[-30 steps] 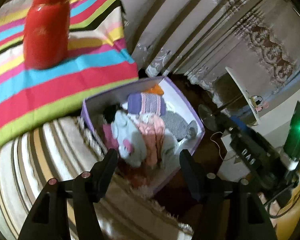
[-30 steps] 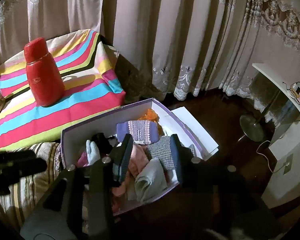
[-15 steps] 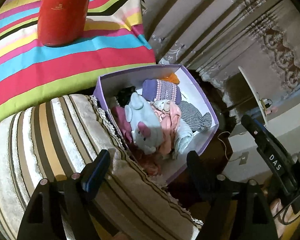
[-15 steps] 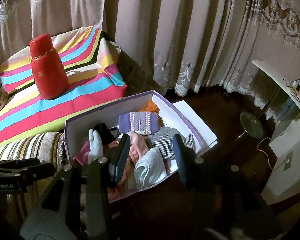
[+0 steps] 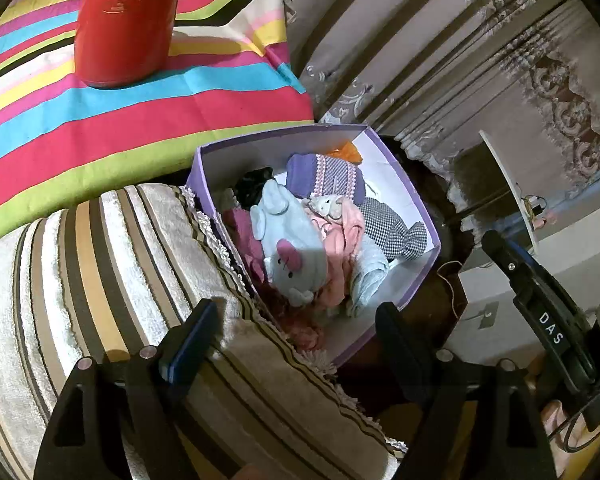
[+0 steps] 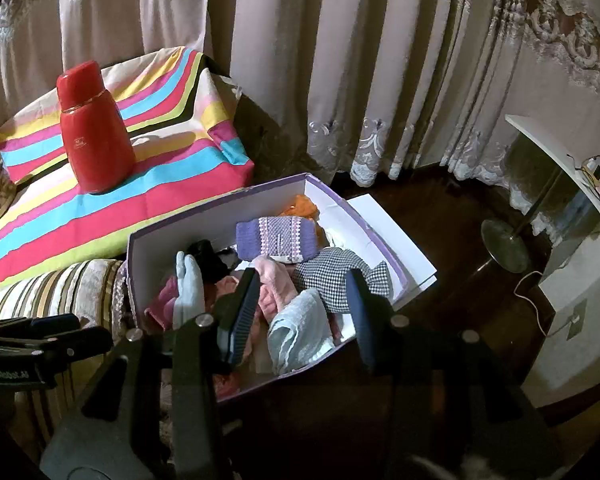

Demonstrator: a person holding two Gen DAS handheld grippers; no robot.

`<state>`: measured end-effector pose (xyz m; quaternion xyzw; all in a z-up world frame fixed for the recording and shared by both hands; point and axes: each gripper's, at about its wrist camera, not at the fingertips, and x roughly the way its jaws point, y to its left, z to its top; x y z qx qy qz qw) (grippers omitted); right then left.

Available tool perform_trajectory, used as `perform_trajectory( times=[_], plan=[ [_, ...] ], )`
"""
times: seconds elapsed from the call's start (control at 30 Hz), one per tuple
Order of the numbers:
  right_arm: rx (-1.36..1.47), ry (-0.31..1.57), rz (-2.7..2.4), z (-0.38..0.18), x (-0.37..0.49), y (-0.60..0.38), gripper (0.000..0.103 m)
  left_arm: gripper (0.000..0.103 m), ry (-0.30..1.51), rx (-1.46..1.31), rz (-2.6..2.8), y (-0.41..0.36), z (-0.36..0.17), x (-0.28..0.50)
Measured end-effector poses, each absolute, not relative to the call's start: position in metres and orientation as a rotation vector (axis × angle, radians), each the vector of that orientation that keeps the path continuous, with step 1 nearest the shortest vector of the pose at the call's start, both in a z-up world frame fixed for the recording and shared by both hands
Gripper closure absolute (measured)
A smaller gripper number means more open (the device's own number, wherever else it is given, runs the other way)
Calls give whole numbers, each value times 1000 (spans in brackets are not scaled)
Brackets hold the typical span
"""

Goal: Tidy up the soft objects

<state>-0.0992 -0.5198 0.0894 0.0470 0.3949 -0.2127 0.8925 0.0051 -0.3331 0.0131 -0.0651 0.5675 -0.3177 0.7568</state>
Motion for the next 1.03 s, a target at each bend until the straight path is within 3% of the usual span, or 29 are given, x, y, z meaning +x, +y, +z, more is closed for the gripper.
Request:
perform_trajectory(
  times=[1.03],
  plan=[
    [101, 841, -435, 80, -99, -518, 53, 12, 1178, -120, -694, -340, 18, 1]
  ],
)
